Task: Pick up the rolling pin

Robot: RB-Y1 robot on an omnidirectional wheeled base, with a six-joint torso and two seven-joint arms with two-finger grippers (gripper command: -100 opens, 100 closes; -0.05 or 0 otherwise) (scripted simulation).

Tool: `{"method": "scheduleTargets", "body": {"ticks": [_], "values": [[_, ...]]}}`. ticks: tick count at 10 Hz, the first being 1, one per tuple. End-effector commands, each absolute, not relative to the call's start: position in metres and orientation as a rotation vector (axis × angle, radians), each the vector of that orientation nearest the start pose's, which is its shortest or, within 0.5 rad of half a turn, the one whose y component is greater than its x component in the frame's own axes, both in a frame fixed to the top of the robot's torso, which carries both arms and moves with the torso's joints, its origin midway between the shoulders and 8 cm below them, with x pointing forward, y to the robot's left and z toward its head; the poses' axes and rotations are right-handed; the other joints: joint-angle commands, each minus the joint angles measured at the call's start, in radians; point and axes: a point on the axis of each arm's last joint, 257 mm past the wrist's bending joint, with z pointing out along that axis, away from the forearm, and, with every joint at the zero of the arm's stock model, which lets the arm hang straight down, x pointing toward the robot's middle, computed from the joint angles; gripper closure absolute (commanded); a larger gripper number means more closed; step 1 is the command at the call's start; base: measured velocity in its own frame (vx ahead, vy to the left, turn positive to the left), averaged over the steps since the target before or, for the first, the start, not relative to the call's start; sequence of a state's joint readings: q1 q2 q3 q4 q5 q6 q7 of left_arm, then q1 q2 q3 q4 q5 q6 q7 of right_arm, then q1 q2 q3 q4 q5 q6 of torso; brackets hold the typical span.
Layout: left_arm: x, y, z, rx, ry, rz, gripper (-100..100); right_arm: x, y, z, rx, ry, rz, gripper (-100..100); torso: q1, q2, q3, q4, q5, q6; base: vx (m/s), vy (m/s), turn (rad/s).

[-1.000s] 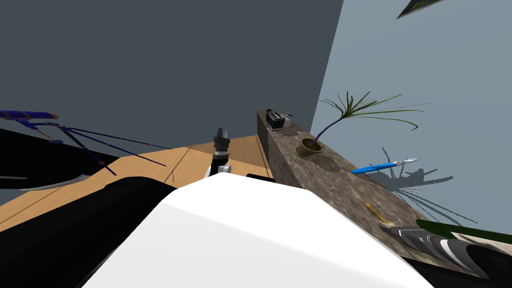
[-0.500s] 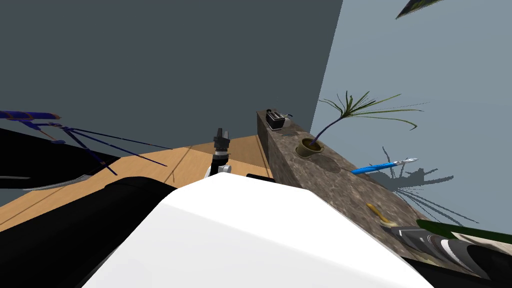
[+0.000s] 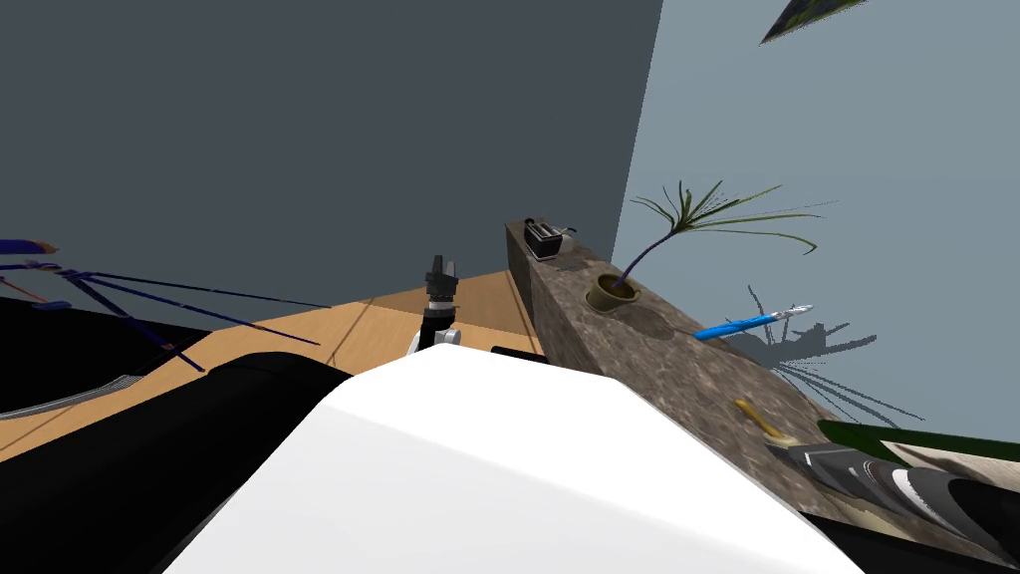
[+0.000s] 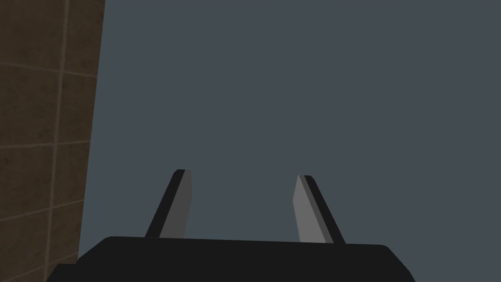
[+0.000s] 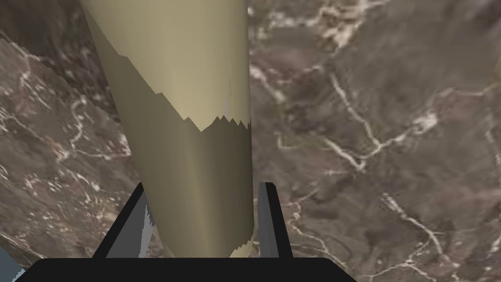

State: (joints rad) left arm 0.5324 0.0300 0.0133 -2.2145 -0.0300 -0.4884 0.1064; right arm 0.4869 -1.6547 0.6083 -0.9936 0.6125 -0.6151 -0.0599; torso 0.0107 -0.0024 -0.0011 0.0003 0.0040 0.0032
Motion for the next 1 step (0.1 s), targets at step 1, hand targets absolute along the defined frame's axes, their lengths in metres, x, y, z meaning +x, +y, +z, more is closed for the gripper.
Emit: {"method": "scheduleTargets", "body": {"ticks": [1], "values": [[0.3544, 0.2856, -0.0183, -0.748, 0.696, -1.331, 0, 0.0895, -0.7377, -0.3195, -0.487, 2.973, -0.306, 0, 0.0, 0.0, 0.0, 0.0, 0.0, 0.0, 0.0, 0.0, 0.0]]}}
